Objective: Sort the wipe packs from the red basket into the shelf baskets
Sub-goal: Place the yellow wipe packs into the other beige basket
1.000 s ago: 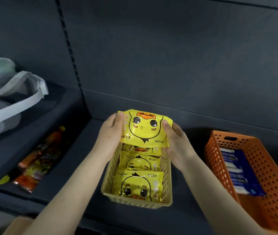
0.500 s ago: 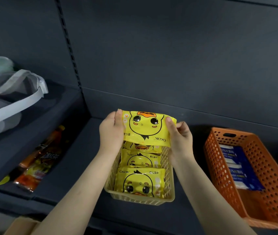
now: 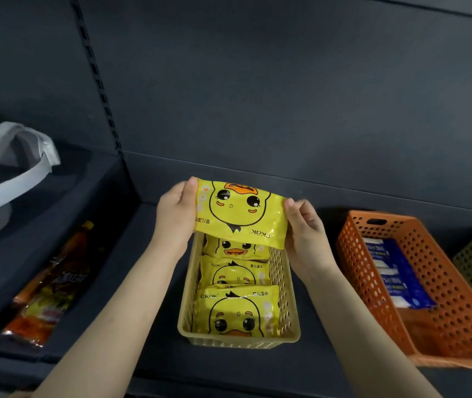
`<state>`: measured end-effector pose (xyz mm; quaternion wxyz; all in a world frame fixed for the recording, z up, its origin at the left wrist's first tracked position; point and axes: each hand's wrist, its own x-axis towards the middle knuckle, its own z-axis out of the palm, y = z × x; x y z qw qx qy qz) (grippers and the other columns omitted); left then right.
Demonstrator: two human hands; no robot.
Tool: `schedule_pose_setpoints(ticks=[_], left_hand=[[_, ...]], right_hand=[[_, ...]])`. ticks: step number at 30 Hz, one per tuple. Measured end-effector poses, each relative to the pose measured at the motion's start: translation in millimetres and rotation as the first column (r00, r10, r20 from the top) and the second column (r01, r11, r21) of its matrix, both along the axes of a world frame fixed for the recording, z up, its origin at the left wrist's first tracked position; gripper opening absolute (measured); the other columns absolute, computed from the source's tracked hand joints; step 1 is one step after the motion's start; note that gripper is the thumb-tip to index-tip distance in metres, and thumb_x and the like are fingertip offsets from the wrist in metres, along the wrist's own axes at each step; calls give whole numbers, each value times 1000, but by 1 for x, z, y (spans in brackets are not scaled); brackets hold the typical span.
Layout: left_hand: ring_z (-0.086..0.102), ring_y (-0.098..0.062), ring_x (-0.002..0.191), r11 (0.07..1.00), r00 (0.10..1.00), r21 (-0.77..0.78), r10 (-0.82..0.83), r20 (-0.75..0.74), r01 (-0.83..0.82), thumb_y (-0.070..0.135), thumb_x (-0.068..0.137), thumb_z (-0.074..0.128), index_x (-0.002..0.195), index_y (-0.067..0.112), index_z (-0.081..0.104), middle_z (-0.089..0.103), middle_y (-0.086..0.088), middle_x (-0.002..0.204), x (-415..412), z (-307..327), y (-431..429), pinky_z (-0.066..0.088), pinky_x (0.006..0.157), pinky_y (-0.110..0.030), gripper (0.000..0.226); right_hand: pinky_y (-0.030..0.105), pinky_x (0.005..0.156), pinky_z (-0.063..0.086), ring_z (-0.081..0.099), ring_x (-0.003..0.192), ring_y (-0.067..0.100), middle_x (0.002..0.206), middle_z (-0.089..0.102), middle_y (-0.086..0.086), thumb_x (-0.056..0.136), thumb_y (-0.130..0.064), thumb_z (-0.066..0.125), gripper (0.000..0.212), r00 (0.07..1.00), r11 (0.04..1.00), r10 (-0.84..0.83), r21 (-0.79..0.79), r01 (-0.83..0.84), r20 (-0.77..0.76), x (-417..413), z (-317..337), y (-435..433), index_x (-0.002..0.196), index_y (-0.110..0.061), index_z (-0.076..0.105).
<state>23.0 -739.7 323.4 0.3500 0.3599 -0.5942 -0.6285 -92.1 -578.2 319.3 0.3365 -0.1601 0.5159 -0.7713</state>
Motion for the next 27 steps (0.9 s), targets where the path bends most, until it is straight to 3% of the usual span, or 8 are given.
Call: schedule_pose_setpoints(ticks=[5, 8, 11, 15, 20, 22, 24, 27], left_hand=[[73, -17, 82, 994, 994, 10, -109, -25, 109, 38, 100, 45, 89, 29, 66, 75, 3, 86, 3, 2, -9, 59, 73, -39, 26], [71, -18, 91, 958, 958, 15, -285, -13, 285, 37, 99, 48, 97, 26, 67, 75, 1, 95, -6, 15, -18, 57, 80, -34, 22], [70, -15, 89, 880, 878, -100, -444, 179, 465, 39, 97, 51, 97, 24, 70, 75, -1, 93, -17, 23, -23, 54, 82, -35, 24], [69, -13, 74, 817, 824, -215, -448, 346, 535, 43, 93, 56, 89, 20, 73, 74, -1, 83, -22, 25, -36, 54, 73, -35, 29], [69, -11, 77, 895, 910, -209, -345, 232, 393, 50, 96, 46, 101, 27, 71, 74, 4, 95, -33, 16, -50, 55, 70, -30, 34], [67, -12, 96, 906, 917, -200, -326, 231, 372, 48, 100, 37, 122, 30, 61, 68, 5, 118, -33, 1, -61, 54, 88, -35, 37], [50, -9, 126, 817, 821, -250, -397, 410, 520, 46, 101, 34, 138, 32, 48, 51, 11, 141, -29, -19, -66, 37, 106, -31, 42], [37, -9, 136, 736, 727, -247, -450, 518, 631, 40, 103, 34, 144, 26, 42, 40, 9, 149, -28, -43, -61, 27, 106, -26, 44]], right_hand=[[38, 80, 56, 62, 92, 29, 95, 61, 13, 76, -37, 71, 32, 980, 982, 174, 93, -165, -99, -18, 2, 11, 86, -13, 51], [37, 88, 56, 65, 104, 25, 115, 66, 6, 86, -41, 63, 44, 820, 827, 527, 356, -435, -223, -31, 20, 11, 125, -27, 50], [40, 95, 53, 64, 112, 22, 123, 65, -2, 89, -35, 60, 47, 722, 725, 646, 493, -481, -246, -22, 26, -4, 132, -21, 51], [45, 98, 50, 66, 109, 27, 121, 68, 7, 86, -30, 64, 47, 792, 745, 590, 484, -459, -158, -15, 10, -11, 130, -16, 53], [51, 92, 53, 67, 105, 28, 116, 70, 8, 88, -36, 67, 40, 885, 807, 435, 508, -301, -167, 0, -11, -14, 122, -19, 56], [45, 81, 59, 69, 97, 27, 110, 70, 10, 90, -28, 66, 28, 970, 864, 184, 496, -82, -160, 10, -15, -15, 113, -15, 60], [40, 73, 61, 71, 91, 30, 105, 71, 12, 88, -20, 68, 24, 997, 880, -59, 469, 72, -43, 19, -22, -18, 109, -10, 61], [38, 68, 61, 73, 85, 27, 104, 70, 11, 84, -14, 72, 33, 969, 815, -246, 536, 222, -28, 34, -38, -29, 114, -10, 58]])
